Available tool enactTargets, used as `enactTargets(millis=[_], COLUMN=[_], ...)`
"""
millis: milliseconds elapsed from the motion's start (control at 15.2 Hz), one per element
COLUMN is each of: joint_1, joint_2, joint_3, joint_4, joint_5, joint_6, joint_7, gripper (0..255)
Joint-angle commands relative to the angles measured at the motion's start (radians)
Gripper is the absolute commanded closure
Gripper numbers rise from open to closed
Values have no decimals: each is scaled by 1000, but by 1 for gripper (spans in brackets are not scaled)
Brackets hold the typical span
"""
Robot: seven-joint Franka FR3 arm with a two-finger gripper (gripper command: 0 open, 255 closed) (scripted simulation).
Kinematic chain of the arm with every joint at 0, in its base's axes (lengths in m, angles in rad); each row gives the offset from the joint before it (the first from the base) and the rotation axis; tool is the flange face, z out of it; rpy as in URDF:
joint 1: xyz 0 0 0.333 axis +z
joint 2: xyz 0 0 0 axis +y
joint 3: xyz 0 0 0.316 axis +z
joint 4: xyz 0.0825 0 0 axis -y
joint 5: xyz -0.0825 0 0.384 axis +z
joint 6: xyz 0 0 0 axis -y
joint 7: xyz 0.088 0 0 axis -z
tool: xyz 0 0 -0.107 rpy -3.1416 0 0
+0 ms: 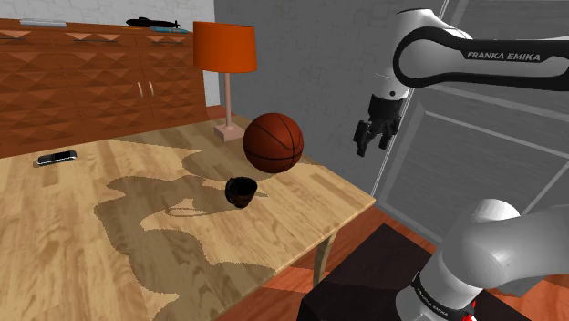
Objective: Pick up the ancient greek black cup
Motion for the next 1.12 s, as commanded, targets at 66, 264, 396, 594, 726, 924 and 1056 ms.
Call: enactTargets(millis=[66,264,396,594,726,924,1056], joint_1=[7,24,33,43,49,55,59], joint_2=[22,97,152,243,309,413,487], joint_3=[22,87,128,187,224,276,308], joint_4=[8,41,70,123,166,239,295], joint_5=[15,57,80,107,119,128,126], joint_6=[8,32,49,71,85,101,108], joint_7=[31,120,179,267,325,412,471], gripper=[0,0,0,0,0,0,0])
